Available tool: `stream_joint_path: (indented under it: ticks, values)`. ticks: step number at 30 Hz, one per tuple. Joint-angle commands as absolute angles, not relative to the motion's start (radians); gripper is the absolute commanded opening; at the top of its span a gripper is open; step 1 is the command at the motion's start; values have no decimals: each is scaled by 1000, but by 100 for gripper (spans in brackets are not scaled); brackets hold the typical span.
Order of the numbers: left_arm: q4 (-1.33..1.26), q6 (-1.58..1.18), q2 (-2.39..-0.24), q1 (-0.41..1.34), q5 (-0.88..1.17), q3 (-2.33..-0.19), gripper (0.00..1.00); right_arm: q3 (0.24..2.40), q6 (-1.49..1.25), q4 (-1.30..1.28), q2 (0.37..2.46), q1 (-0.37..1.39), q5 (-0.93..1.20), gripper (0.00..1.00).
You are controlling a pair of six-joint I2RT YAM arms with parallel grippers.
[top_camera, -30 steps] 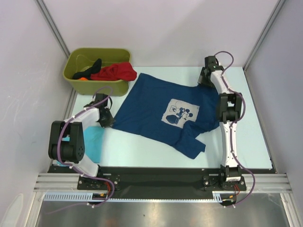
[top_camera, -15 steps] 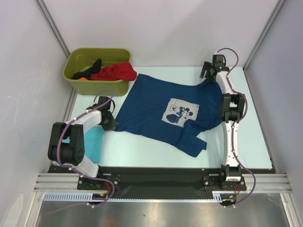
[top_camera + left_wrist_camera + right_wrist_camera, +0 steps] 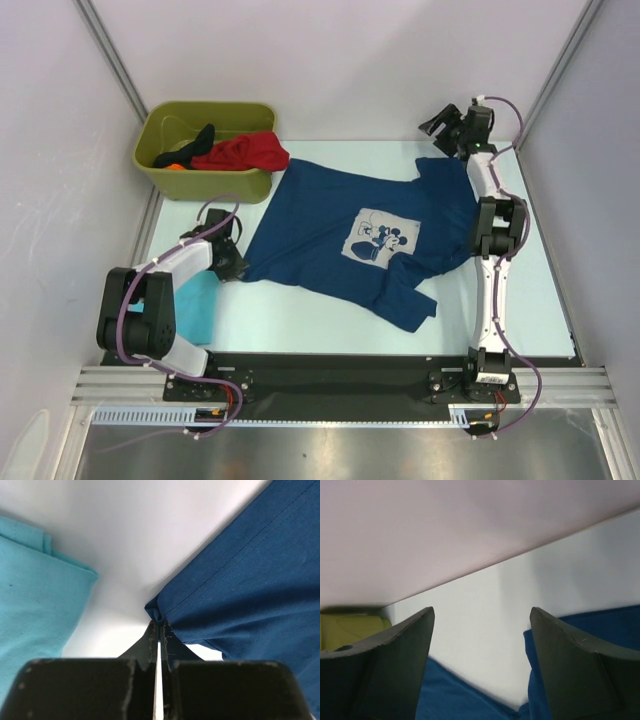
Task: Fold and stack the t-shirts
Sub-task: Flatten the tshirt out
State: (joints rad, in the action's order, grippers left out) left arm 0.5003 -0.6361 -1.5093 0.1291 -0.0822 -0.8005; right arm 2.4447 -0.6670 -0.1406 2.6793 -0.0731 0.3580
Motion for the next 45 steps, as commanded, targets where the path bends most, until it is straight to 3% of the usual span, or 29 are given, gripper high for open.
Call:
stream_joint_path:
  ticks: [1,4,7,8,9,14,19,24,25,26,27,28,32,34,45]
  values:
    - [482,-629,-1489,135,-72,-819,0,2484,-678,-285,2562,-113,379,82]
    - [480,-623,-1497,135,-64,-824,0,2393,-603,-432,2470,-150,267,68]
    - [477,-611,-1502,135,-54,-819,1,2323,-490,-546,2385,-163,164,63]
    - [480,-607,-1506,135,-51,-818,0,2327,-470,-590,2376,-163,105,56]
    - [479,-604,-1512,135,-49,-816,0,2336,-451,-703,2373,-161,71,54]
    - [471,-584,-1531,133,-49,-821,0,2349,-416,-1006,2355,-91,-145,72]
    - [476,-561,-1583,133,-31,-877,0,2249,-449,-1140,2287,-49,-204,74]
    - [482,-528,-1614,133,-20,-928,0,1926,-405,-987,2142,-101,-167,67]
    - [483,-526,-1615,133,-17,-931,0,1907,-394,-974,2123,-112,-141,62]
    - [483,-523,-1620,133,-18,-933,0,1890,-381,-954,2108,-124,-126,45]
    - [483,-522,-1620,133,-15,-931,0,1873,-365,-945,2105,-139,-126,42]
    - [483,-522,-1620,133,-14,-928,0,1867,-350,-939,2106,-146,-127,41]
    - [483,-525,-1623,133,-8,-916,0,1887,-244,-876,2149,-153,-141,56]
    - [485,-526,-1626,133,-8,-914,0,1923,-239,-884,2193,-167,-134,57]
    - [491,-526,-1655,133,-8,-928,0,1960,-181,-792,2332,-206,-52,47]
